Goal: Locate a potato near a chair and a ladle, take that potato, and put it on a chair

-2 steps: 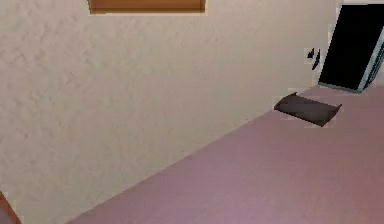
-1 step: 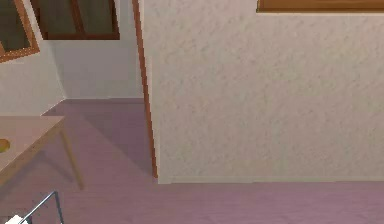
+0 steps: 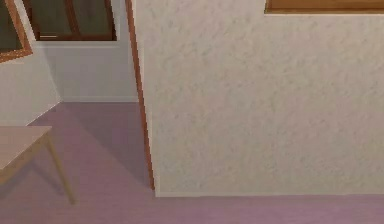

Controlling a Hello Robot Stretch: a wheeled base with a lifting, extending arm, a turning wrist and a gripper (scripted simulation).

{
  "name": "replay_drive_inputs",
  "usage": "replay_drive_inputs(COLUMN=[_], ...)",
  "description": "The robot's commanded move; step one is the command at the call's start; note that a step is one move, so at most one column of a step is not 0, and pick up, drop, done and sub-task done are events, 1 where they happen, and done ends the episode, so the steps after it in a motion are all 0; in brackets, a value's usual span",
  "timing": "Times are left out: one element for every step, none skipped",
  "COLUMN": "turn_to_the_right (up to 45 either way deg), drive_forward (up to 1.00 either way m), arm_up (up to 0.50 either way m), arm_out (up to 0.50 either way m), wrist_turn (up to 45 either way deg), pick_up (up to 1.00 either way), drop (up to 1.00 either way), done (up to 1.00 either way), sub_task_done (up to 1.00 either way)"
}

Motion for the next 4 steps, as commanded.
replay_drive_inputs(turn_to_the_right=[-30.0,0.0,-15.0,0.0], drive_forward=[0.0,0.65,0.0,0.45], arm_up=[0.0,0.0,0.0,0.0], arm_out=[0.0,0.0,0.0,0.0], wrist_turn=[0.0,0.0,0.0,0.0], pick_up=[0.0,0.0,0.0,0.0], drop=[0.0,0.0,0.0,0.0], done=[0.0,0.0,0.0,0.0], sub_task_done=[0.0,0.0,0.0,0.0])
